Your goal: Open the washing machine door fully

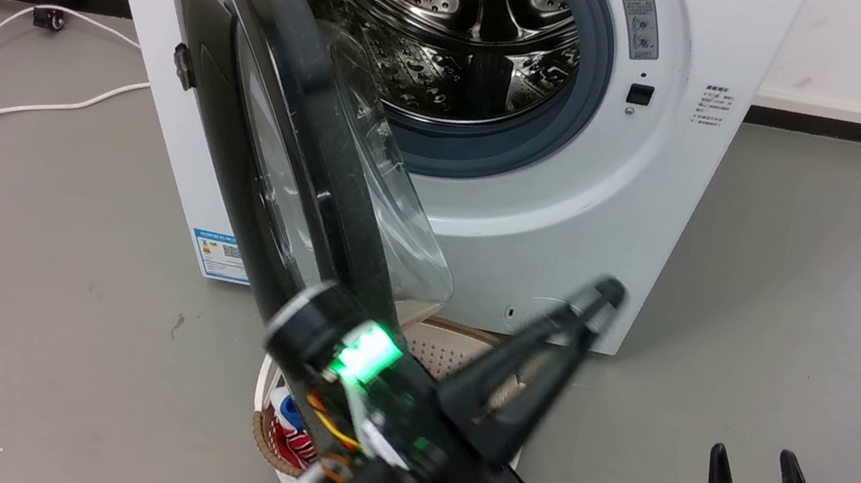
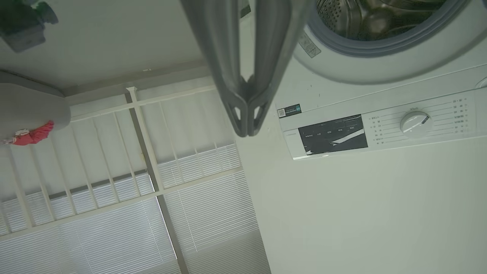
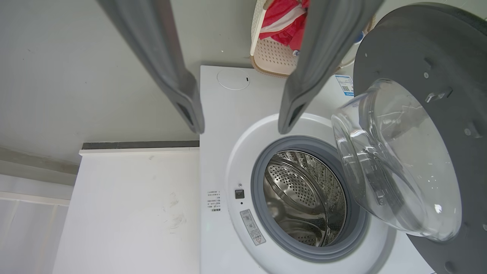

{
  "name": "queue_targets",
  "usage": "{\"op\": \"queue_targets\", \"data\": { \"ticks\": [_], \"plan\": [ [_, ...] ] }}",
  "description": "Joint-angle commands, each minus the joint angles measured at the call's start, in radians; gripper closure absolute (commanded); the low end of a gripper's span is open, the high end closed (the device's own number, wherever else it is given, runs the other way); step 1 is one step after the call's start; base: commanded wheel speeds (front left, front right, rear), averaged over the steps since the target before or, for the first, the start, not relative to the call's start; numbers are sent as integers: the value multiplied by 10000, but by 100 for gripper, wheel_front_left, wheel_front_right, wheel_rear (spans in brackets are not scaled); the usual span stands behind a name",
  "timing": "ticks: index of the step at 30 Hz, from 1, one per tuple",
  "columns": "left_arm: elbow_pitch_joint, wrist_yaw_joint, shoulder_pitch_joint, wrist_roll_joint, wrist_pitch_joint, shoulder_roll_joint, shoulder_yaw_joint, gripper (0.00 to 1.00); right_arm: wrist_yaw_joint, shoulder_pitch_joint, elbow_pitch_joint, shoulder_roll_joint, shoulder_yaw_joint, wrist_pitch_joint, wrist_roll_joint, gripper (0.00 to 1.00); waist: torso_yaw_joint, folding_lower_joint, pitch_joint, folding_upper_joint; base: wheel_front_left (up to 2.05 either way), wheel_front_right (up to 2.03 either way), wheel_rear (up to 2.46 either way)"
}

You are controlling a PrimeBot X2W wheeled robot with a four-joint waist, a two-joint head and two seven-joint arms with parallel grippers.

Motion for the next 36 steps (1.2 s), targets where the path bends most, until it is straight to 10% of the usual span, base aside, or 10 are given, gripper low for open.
{"op": "queue_targets", "data": {
  "ticks": [1, 17, 36],
  "plan": [
    [122, -77, -58, -13, -21, -11, -283, 100, -2, -61, 22, 28, 32, -17, -54, 0, 11, 0, 1, 0, 0, 0, 0],
    [1858, -104, 873, -183, -21, 162, -1992, 100, -2, -27, 89, 29, 130, -17, -91, 0, 100, 0, 69, 0, 0, 0, 0],
    [3892, 585, 1264, -681, -22, 590, -566, 100, -2, -306, 131, 29, 103, -17, -164, 0, 173, 0, 562, 0, 0, 0, 0]
  ]
}}
